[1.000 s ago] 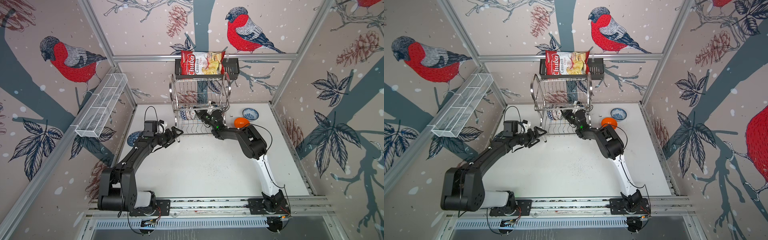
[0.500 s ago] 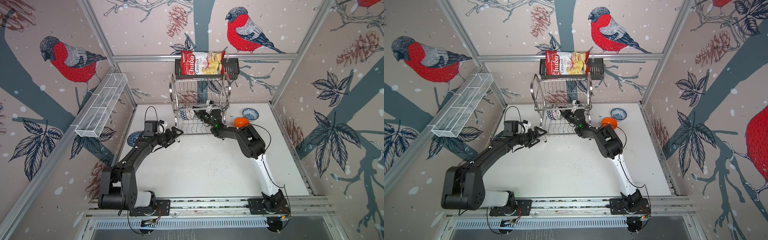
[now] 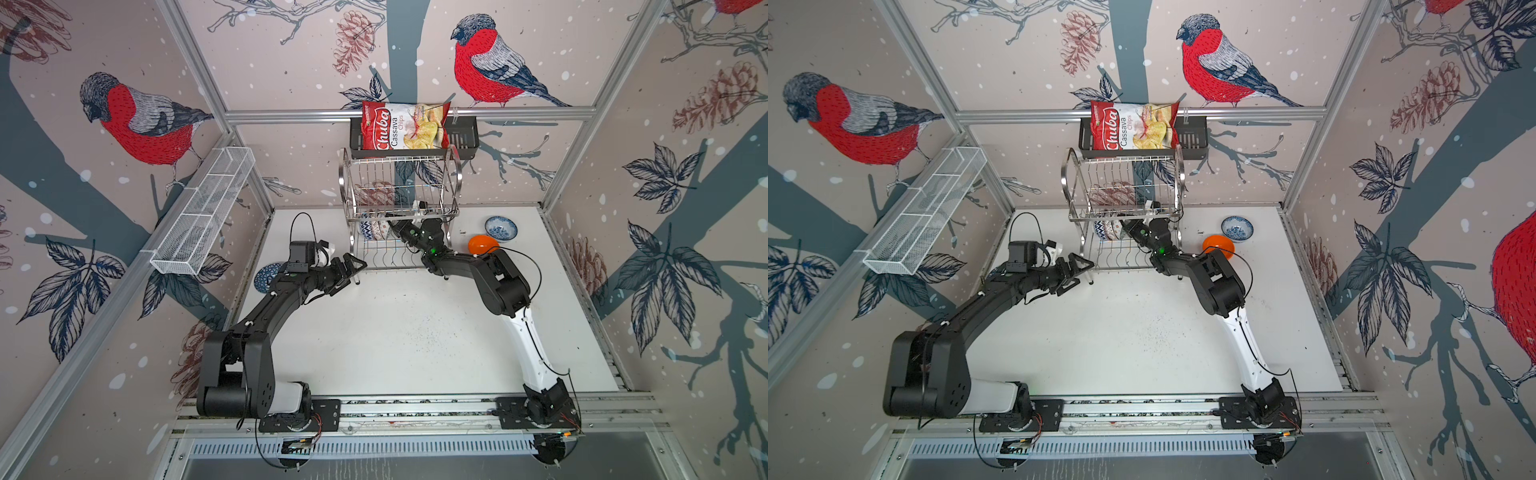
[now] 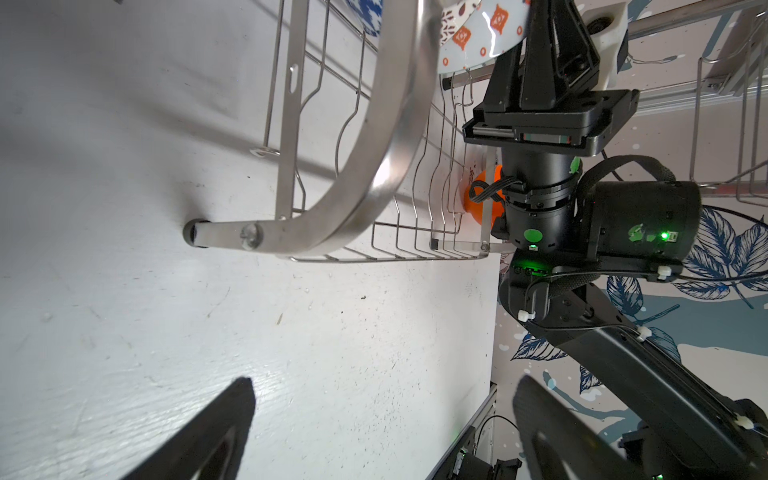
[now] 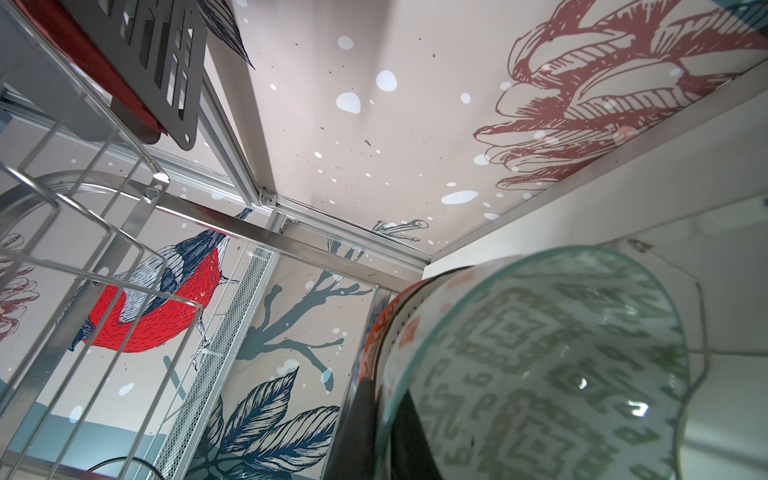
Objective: Load the bowls into the dish rack
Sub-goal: 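Push the green-patterned bowl upright against the maroon-patterned bowl with the right gripper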
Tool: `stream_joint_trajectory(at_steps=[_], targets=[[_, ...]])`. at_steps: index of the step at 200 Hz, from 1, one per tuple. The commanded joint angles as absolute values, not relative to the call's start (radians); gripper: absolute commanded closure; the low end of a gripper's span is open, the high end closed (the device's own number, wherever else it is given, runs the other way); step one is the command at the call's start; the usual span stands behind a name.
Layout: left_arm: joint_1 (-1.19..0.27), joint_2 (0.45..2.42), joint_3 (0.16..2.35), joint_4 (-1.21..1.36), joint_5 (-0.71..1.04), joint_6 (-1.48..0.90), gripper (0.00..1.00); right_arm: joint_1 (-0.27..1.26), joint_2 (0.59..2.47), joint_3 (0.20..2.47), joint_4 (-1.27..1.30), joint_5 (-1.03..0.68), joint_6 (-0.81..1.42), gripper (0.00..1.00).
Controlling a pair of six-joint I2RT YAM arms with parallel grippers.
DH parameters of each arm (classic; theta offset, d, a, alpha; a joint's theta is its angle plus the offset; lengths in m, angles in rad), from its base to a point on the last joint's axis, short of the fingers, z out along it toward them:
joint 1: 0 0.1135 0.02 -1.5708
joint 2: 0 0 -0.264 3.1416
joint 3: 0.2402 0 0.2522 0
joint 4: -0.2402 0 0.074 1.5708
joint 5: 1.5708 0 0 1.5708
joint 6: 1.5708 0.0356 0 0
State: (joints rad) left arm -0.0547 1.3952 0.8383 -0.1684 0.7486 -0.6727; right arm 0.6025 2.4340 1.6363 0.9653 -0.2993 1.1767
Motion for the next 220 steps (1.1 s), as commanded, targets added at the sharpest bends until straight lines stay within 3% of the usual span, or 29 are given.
stream_joint_trajectory(at_steps=[1,220], targets=[[-0.055,1.397,0.844,-0.158,0.756,-0.660,0.03,0.601,2.434,1.645,0.954,-0.313,1.156,0.97],[-0.057,1.394,0.839,-0.160,0.755,-0.665,0.03,0.590,2.401,1.639,0.897,-0.355,1.132,0.84]])
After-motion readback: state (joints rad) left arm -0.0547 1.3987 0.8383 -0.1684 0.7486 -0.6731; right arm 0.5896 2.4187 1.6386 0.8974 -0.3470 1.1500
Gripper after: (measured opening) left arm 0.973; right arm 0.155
